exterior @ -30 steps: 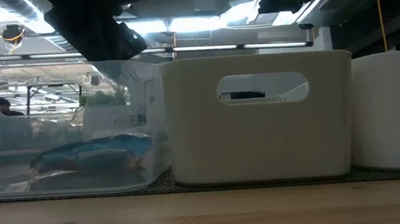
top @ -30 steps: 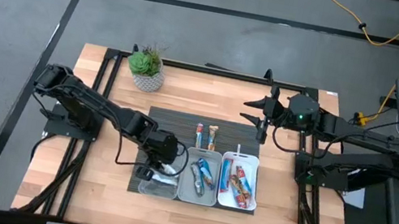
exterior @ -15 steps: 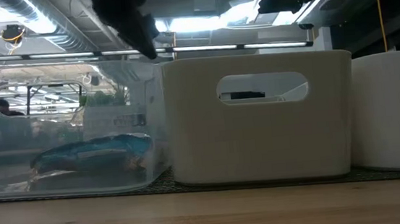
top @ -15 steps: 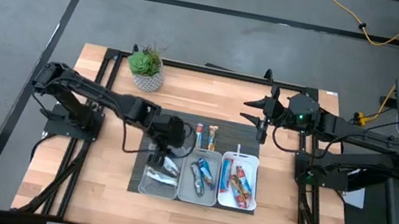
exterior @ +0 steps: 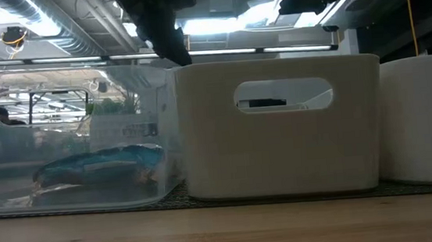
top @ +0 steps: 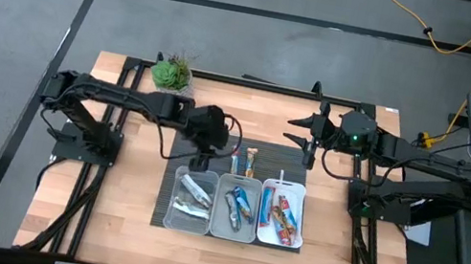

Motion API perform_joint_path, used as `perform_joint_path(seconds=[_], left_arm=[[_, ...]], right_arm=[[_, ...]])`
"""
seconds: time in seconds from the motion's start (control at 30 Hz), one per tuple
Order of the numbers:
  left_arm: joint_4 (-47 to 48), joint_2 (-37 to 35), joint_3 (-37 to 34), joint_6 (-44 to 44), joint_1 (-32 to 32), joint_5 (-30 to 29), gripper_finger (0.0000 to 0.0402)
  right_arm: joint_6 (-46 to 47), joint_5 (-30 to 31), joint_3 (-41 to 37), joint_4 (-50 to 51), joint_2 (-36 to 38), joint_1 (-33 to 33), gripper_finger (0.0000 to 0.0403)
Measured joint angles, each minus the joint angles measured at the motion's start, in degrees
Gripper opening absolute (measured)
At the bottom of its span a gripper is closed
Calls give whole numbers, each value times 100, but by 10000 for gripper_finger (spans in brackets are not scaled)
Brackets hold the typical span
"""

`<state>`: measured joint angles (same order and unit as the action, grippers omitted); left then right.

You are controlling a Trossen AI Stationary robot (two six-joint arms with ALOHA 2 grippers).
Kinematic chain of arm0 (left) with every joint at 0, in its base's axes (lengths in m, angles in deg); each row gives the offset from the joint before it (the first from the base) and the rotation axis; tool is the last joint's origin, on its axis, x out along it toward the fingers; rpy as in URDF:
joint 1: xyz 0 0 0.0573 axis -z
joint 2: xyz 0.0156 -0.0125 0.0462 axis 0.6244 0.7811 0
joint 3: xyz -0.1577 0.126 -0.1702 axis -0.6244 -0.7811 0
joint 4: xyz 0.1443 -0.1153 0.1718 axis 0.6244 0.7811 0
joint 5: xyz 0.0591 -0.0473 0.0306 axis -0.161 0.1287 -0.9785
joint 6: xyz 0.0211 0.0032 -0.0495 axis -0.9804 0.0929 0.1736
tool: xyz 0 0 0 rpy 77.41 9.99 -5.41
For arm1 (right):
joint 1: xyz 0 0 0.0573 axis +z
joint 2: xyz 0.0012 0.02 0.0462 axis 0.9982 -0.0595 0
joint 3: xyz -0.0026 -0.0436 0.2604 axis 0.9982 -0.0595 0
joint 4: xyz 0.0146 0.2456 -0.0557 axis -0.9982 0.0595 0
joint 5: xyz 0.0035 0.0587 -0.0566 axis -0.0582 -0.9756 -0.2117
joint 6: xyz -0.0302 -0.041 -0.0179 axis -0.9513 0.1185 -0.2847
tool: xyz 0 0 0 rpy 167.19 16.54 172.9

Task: Pick and place Granola Bars by type
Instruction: Put the red granola bar into the white bin

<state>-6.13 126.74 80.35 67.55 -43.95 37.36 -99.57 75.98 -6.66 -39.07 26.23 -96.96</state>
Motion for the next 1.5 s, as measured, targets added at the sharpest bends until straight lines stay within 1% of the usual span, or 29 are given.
perform_joint_path(seconds=[0.17,0.33,0.5,0.6,0.8,0.97,1.07,1.13,1.23,1.5], left_arm=[[-90,4,2,-644,-190,3,126],[-87,219,9,-1470,-326,4,126],[-26,714,73,-2242,-408,-55,126],[-57,1066,284,-2725,-428,-78,126],[-41,1753,768,-4105,-442,-437,126],[37,2106,902,-4737,-469,-290,126],[183,2195,911,-4815,-481,-93,127],[247,2253,911,-4759,-489,39,133],[280,2251,901,-4842,-493,84,150],[32,2425,903,-5421,-490,1,214]], right_arm=[[-10,2,0,2,1,-1,174],[8,4,0,4,1,0,174],[44,4,0,8,1,-1,174],[147,7,0,9,1,0,174],[187,9,0,9,1,-2,174],[213,61,0,11,1,-2,174],[264,61,0,13,1,-2,174],[298,61,0,25,1,0,174],[298,61,0,52,1,-2,174],[342,58,1,66,1,-44,174]])
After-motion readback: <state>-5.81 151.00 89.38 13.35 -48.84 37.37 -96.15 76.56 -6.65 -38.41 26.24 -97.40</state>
